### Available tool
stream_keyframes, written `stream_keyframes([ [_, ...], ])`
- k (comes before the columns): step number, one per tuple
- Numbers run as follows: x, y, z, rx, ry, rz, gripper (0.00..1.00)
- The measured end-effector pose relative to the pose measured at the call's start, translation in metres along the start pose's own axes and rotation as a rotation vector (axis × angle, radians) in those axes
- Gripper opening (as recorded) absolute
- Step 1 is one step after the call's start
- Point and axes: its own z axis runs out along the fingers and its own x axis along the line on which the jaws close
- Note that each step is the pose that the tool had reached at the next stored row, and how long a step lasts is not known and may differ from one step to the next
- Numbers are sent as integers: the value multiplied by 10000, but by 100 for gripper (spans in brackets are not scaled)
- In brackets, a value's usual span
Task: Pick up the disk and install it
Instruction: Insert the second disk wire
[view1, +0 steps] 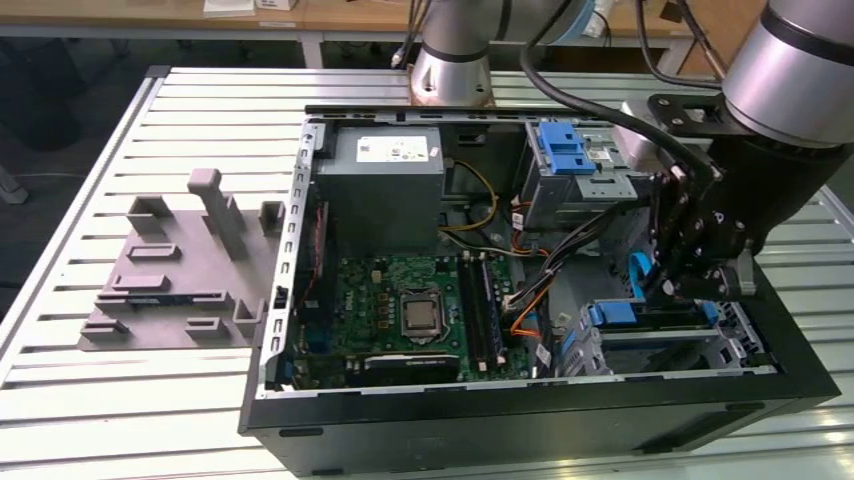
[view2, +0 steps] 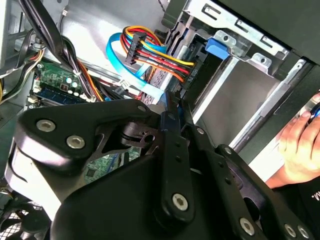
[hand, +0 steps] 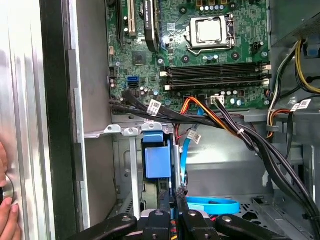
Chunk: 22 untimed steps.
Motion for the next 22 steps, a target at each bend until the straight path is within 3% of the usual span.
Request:
stream_keyframes([
  [14, 30, -31, 27, -3, -39, 1, 16],
  [22, 39, -36, 42, -11, -138, 2, 16],
])
